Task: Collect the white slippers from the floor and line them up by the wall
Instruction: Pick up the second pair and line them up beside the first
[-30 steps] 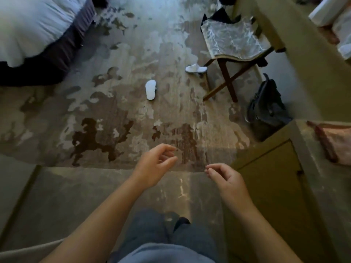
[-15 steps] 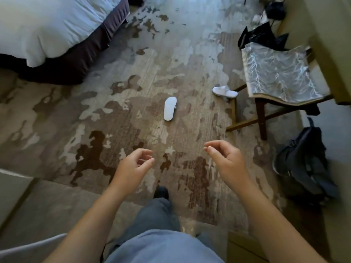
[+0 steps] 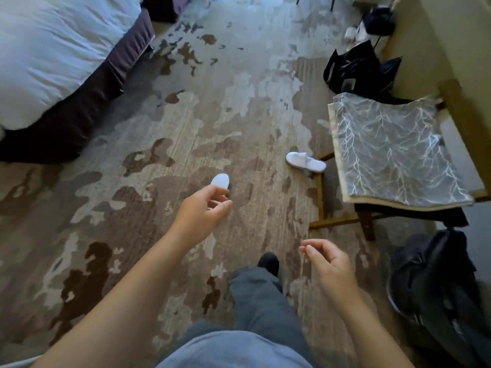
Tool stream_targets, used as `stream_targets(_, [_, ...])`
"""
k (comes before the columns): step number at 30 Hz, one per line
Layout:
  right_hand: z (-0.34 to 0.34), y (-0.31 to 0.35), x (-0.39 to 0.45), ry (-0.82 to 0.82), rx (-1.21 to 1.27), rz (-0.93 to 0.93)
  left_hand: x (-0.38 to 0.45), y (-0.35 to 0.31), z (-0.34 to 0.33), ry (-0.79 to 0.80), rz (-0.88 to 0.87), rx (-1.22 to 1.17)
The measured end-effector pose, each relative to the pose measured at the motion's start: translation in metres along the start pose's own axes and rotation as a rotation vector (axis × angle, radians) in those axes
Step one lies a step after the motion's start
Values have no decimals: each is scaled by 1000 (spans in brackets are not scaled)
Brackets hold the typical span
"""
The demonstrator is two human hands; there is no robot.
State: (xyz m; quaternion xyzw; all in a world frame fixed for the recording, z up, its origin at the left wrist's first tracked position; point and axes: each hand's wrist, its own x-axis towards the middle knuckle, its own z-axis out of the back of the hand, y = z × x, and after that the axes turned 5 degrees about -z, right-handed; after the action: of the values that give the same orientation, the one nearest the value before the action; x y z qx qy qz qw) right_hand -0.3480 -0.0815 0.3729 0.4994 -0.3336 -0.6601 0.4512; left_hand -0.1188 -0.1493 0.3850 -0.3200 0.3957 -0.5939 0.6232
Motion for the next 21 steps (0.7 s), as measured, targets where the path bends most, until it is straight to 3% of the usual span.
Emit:
stream_targets(6, [24,62,177,82,-78,16,119,6,-20,-47,208,42])
stream_targets(11, [4,87,300,182,-136,-10,188,40,-23,-104,384,39])
stream_targets(21, [-95,16,534,306,-279,-112,361,207,-71,-136,625,82])
